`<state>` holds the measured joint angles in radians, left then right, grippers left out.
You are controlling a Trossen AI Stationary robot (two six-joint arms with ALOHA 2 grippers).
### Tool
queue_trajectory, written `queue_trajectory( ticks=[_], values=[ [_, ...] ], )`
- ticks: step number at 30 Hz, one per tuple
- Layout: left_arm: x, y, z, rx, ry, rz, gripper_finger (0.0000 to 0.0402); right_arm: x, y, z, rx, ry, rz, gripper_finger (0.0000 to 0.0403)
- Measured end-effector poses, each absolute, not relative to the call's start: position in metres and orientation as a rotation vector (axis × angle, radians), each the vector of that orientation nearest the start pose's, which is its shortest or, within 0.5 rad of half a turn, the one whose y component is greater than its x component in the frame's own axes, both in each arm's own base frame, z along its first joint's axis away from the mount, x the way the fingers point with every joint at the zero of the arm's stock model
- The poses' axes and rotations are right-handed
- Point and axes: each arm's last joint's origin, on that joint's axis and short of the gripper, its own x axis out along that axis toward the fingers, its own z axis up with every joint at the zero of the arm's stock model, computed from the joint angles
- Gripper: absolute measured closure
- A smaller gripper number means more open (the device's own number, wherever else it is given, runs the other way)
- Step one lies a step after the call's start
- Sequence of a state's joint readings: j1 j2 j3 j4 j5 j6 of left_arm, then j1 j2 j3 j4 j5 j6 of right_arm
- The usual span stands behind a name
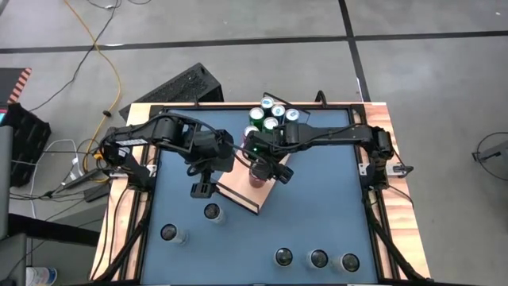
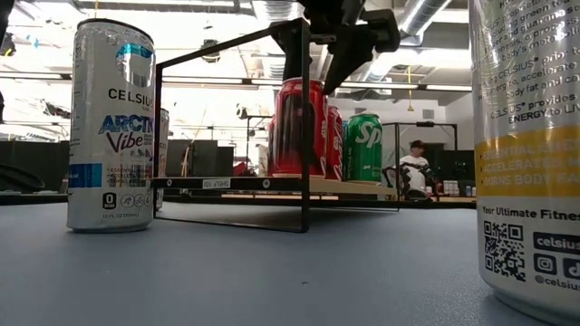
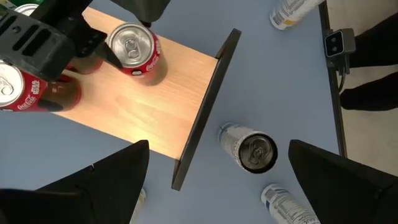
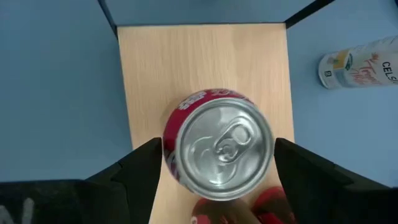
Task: Place canned beverage on shelf
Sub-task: Put red soda can on the shelf aligned with the other red soda cans
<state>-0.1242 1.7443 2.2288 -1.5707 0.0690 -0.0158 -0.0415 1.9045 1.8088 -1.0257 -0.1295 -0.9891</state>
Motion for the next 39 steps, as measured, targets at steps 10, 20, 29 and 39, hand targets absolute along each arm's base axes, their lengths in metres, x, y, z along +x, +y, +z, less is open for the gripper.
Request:
queue_trajectory(
  ticks=[10,20,29,39],
  values=[
    [0.297,-0.039,0.445,0.024,1.089,-0.17,0.003,0.406,-0.013,0.286,-0.778,1.013,0.649,0.0107],
    [0.297,-0.039,0.445,0.044,1.088,-0.18,0.003,0.408,-0.013,0.286,-0.659,1.052,0.557,0.0123],
    [0.295,-0.038,0.447,0.062,1.079,-0.175,0.003,0.394,-0.015,0.296,-0.359,1.167,0.358,0.0129],
    [0.274,-0.033,0.463,0.132,1.017,-0.075,0.003,0.361,-0.024,0.313,-0.195,1.234,0.24,0.0129]
  ],
)
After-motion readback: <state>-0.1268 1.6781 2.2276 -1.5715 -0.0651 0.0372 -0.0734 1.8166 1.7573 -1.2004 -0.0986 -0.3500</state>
